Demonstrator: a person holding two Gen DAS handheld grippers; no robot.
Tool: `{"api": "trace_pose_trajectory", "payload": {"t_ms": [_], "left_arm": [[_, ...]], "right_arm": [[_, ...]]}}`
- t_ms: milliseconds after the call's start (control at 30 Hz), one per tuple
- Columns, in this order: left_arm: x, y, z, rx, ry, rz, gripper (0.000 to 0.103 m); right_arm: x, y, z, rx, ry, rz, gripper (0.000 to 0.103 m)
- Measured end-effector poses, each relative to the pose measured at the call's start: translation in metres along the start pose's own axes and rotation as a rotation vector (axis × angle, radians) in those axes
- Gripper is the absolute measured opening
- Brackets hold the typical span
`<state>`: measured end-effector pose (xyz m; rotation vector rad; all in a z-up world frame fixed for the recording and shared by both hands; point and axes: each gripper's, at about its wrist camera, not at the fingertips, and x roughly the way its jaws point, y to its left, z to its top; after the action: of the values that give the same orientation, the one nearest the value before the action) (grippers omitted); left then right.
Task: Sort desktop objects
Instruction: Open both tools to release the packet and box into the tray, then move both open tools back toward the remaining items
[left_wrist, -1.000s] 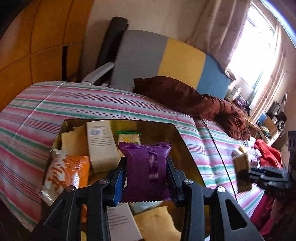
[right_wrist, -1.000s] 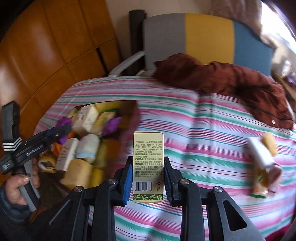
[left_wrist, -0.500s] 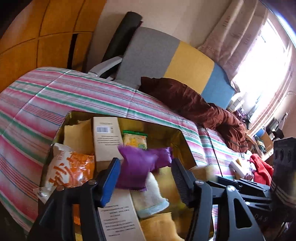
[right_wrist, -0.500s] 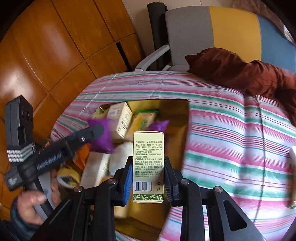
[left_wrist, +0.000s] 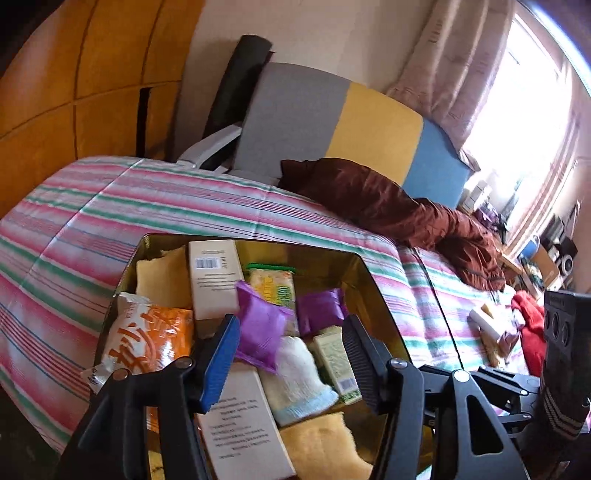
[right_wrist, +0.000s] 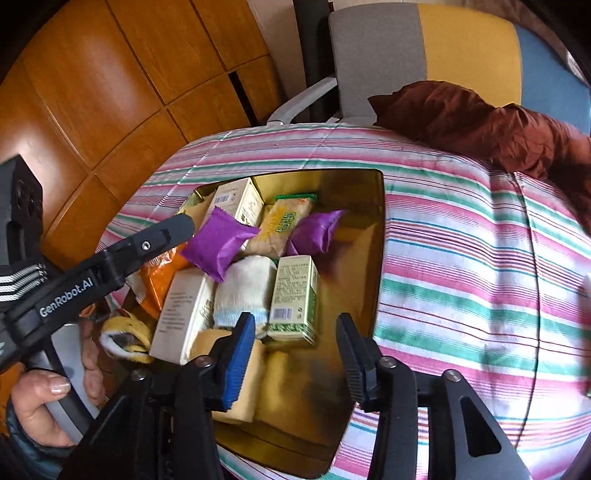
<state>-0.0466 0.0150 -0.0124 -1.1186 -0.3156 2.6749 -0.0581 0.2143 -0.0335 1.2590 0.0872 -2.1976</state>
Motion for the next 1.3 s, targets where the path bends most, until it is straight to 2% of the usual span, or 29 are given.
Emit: {"api": "trace_pose_trajectory", "payload": {"t_ms": [233,600,900,1300], "left_arm": [[-0.005,-0.022,-0.006,0.063,0.003,-0.001,0.058],[-0.010,-0.037,-0.012,0.119,0.001,0.036,0.058],[-0.011,-0.052,-0.016,0.166,0.003,0.062,0.058],[-0.003,-0.076,-0.021,0.224,0.029,0.062,0.058]], "right_arm": [[-0.010,-0.004,-0.008,0.002,-0.014,-0.040,0.059],[-0.027,-0.016,-0.020,0.015,-0.042,-0.087,0.059],[-0.041,-0.020,-0.025,-0.020,-0.068,-0.151,0.067],[-0.062,-0.056,-0.032,0.021,-0.086,-0.244,0.068]]}}
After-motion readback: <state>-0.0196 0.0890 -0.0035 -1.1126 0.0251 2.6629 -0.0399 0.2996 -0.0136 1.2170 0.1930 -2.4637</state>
